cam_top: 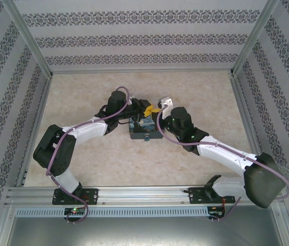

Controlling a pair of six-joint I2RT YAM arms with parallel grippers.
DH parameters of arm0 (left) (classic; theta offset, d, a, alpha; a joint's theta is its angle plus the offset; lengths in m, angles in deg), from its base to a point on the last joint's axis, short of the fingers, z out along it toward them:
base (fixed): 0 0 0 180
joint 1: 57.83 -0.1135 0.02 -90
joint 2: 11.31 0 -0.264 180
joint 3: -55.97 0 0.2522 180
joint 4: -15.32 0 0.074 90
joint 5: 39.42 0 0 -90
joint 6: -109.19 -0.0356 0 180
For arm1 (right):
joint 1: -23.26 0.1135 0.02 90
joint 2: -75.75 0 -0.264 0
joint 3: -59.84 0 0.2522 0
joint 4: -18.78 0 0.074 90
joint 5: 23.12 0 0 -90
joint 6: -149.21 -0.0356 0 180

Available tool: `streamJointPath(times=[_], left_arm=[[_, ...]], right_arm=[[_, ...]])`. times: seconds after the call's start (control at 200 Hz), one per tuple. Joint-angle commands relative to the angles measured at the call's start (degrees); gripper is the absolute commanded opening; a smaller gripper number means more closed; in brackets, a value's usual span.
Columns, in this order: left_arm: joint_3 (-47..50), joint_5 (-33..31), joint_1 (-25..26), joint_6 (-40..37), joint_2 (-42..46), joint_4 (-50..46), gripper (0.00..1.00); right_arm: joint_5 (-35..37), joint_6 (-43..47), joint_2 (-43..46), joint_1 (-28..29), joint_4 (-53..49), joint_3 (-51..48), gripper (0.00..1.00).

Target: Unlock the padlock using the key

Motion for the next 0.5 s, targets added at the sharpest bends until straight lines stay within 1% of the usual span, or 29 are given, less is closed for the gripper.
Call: streamJointPath(times=[0.0,0.185,0.255,0.32,0.37,0.39,0.44,0.475,0.495], left_arm=[[-1.7,-0.6,0.7,0.5,-0.6,-0.9,0.18],[-1.8,-0.9,0.7,0.3,-0.7,-1.5,0.12],[-1.8,-1.0,0.7,0.2,-0.8,-1.7,0.08],[-1.8,-0.9,0.8,0.0,-1.0,-1.9,0.0],[-2.0,-0.8,0.7,-0.4,-1.3,-1.9,0.0],[-2.1,-0.8,0.7,-0.7,-1.4,-2.0,0.0],[-2.3,-0.7,0.6,-1.5,-1.7,-2.4,0.0],[-2.7,-0.5,0.6,-2.8,-1.9,-2.3,0.0],[-2.9,-0.3,0.4,-3.6,-2.1,-2.6,0.0]], right_arm=[[1.8,1.7,0.5,0.7,-0.7,1.2,0.0],[1.9,1.5,0.6,0.6,-0.8,1.2,0.0],[2.0,1.4,0.4,0.6,-0.8,1.3,0.0],[1.9,1.1,0.5,0.5,-0.8,1.3,0.0],[1.7,0.7,0.6,0.2,-0.8,1.2,0.0],[1.3,0.3,0.6,-0.1,-0.9,1.2,0.07],[0.5,-1.8,1.0,-1.4,-1.2,1.1,0.29],[-0.9,-4.1,1.7,-3.1,-1.3,0.8,0.42],[-2.0,-5.7,2.2,-4.2,-1.0,0.4,0.47]])
